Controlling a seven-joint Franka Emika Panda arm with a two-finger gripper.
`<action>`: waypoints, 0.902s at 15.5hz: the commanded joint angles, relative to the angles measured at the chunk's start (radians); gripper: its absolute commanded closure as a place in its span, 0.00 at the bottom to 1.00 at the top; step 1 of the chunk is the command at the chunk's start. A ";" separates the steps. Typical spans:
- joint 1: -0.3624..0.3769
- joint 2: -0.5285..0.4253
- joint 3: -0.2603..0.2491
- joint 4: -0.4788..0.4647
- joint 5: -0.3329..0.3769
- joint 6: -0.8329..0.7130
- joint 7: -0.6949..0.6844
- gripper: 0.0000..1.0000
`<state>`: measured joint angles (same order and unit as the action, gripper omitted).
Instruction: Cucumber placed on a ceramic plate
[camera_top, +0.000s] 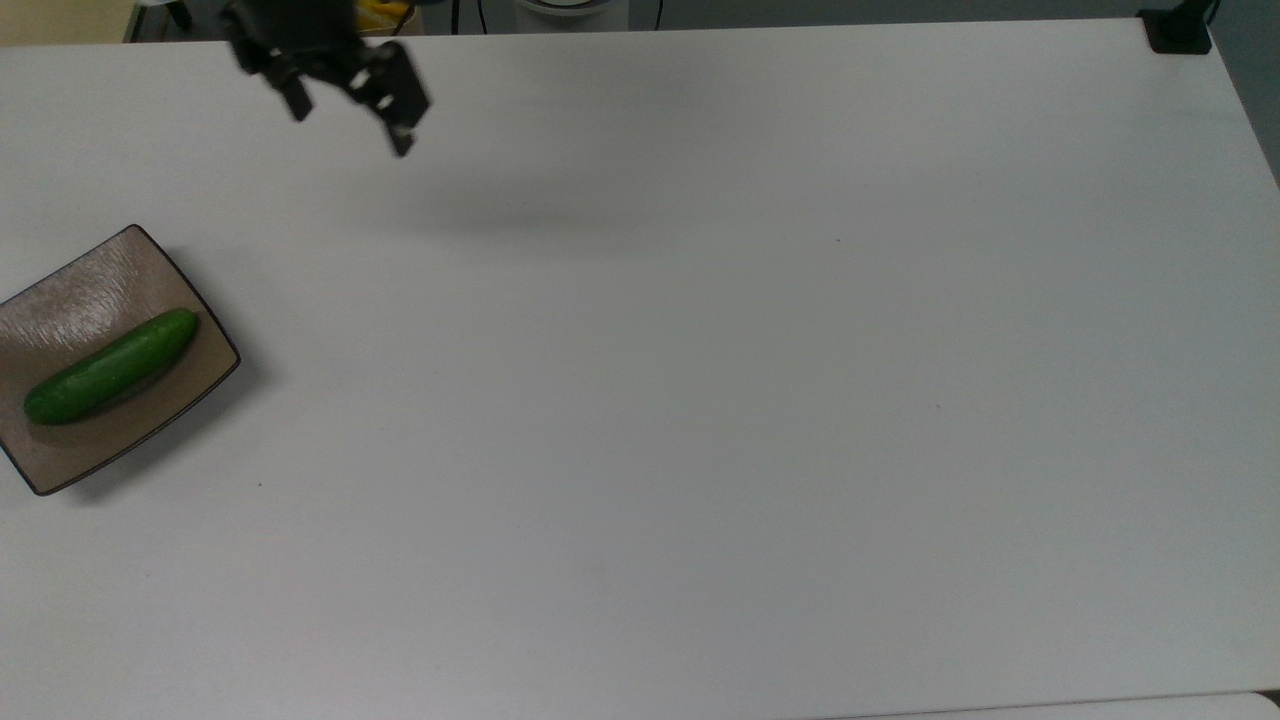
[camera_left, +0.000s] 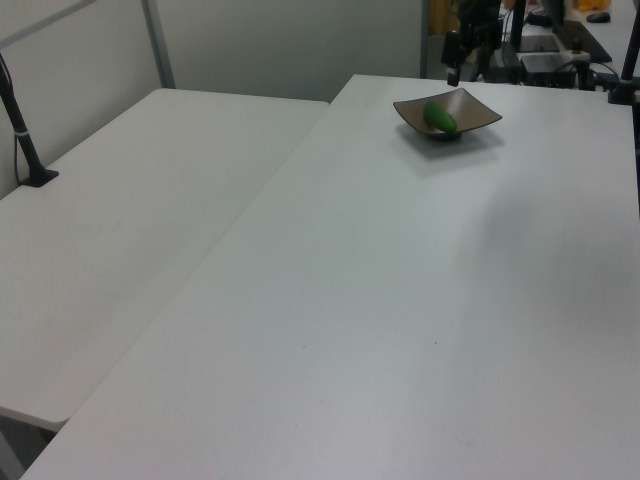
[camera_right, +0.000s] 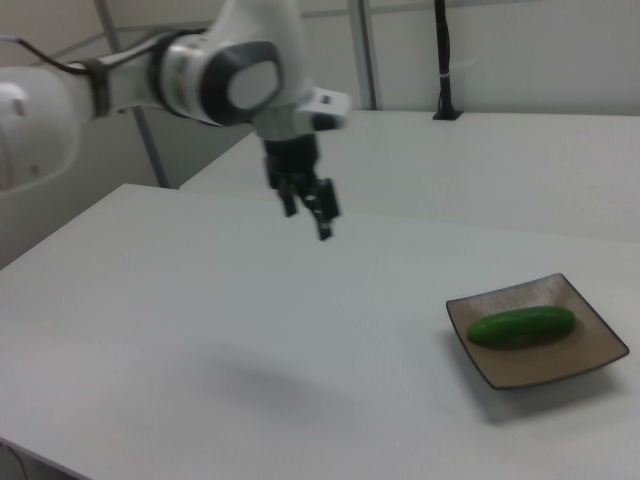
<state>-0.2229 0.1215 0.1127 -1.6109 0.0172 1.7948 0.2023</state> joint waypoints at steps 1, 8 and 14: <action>0.100 -0.129 -0.008 -0.112 -0.002 -0.061 -0.023 0.00; 0.145 -0.129 0.018 -0.130 -0.026 0.006 -0.069 0.00; 0.152 -0.134 0.018 -0.141 -0.059 -0.006 -0.087 0.00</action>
<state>-0.0809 0.0119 0.1342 -1.7175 -0.0261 1.7657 0.1362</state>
